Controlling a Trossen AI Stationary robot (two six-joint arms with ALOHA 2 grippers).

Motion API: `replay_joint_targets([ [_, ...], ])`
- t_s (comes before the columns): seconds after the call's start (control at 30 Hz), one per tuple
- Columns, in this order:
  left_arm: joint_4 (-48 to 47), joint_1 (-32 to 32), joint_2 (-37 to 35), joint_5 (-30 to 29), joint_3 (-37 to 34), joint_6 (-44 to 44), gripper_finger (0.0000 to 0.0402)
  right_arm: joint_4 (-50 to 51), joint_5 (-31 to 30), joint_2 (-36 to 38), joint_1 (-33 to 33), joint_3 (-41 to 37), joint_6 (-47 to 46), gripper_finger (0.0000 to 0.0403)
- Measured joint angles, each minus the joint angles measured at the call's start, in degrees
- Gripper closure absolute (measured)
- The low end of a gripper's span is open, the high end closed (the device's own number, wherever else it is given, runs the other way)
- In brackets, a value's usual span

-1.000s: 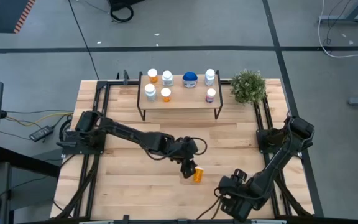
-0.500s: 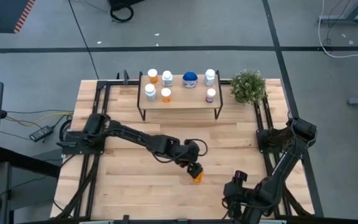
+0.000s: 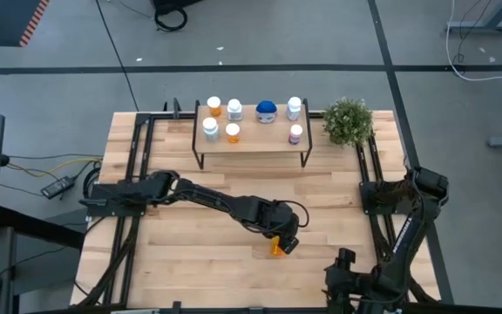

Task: Pick and place medicine bottles onto shelf by color
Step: Put the yellow pill bottle on the shelf

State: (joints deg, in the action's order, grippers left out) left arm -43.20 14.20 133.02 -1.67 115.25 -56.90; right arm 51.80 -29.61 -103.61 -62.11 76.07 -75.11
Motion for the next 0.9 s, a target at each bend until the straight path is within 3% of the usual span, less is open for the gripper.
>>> replay_joint_targets([
  [0.37, -4.93, 1.07, 0.91, 0.4, 0.84, -4.76, 0.0081, -0.44, -1.08, 0.0, -2.75, 0.0, -3.1, 0.0109],
  [0.9, -1.16, 0.29, 2.85, -0.51, 0.69, -4.0, 0.0081, -0.69, -1.68, 0.0, -2.16, 0.0, -1.82, 0.0109],
])
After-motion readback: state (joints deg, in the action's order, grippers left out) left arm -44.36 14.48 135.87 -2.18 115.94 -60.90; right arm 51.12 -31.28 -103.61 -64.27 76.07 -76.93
